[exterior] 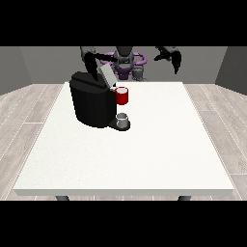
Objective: Insert the coffee pod into the coffee machine and close the lid
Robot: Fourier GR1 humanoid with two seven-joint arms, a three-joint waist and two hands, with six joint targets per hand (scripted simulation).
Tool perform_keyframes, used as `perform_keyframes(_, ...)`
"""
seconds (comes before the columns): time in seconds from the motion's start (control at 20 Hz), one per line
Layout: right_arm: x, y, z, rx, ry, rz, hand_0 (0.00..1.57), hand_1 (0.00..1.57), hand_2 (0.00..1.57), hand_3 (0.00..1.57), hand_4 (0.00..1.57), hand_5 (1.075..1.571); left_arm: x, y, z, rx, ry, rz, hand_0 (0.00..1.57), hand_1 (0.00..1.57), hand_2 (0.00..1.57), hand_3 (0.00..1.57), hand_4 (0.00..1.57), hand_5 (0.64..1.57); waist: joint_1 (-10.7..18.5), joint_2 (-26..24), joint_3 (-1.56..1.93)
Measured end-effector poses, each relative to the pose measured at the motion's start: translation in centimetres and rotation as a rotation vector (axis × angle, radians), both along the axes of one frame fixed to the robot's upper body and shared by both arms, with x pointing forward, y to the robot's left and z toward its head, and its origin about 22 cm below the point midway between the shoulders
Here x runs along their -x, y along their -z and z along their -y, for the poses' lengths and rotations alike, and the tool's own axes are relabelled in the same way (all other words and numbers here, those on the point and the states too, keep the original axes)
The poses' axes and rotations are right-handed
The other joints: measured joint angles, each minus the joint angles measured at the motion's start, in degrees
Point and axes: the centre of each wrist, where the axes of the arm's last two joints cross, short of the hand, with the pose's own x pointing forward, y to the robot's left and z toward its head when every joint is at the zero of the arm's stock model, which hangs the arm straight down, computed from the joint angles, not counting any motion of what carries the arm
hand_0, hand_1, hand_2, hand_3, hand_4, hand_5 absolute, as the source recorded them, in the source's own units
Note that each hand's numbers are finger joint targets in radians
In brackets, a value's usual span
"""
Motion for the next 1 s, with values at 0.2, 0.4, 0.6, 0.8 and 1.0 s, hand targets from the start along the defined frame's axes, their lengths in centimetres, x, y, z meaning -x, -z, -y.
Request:
perform_keyframes(0.2, -0.6, -0.9, -0.3, 0.014, -0.037, 0.039, 0.00, 0.00, 0.00, 0.00, 0.00, 1.571, 0.3, -0.5, -0.8, -0.008, -0.023, 0.030, 0.00, 0.00, 0.00, 0.00, 0.31, 1.571, -0.50, 1.81, -0.06)
perform_keyframes(0.4, -1.1, -1.9, -0.6, 0.028, -0.063, 0.076, 0.00, 0.00, 0.00, 0.00, 0.20, 1.571, 0.7, -0.4, -1.3, -0.025, -0.046, 0.038, 0.00, 0.00, 0.00, 0.00, 0.36, 1.571, -0.88, 2.86, -0.13)
perform_keyframes(0.6, -1.7, -2.9, -2.0, 0.056, -0.070, 0.103, 0.00, 0.00, 0.00, 0.00, 0.21, 1.571, 0.5, -0.9, -1.6, -0.038, -0.053, 0.039, 0.00, 0.00, 0.00, 0.00, 0.36, 1.571, -0.91, 3.71, -0.12)
perform_keyframes(0.8, -2.3, -4.1, -2.2, 0.102, -0.066, 0.101, 0.00, 0.00, 0.00, 0.00, 0.04, 1.571, 0.8, -0.6, -1.0, -0.037, -0.040, 0.037, 0.00, 0.00, 0.00, 0.00, 0.38, 1.571, -0.10, 4.22, 0.04)
perform_keyframes(1.0, -2.6, -5.0, -2.3, 0.139, -0.072, 0.081, 0.00, 0.00, 0.00, 0.00, 0.00, 1.571, 0.9, -0.5, -0.9, -0.042, -0.035, 0.032, 0.00, 0.00, 0.00, 0.00, 0.33, 1.571, 0.21, 4.43, 0.26)
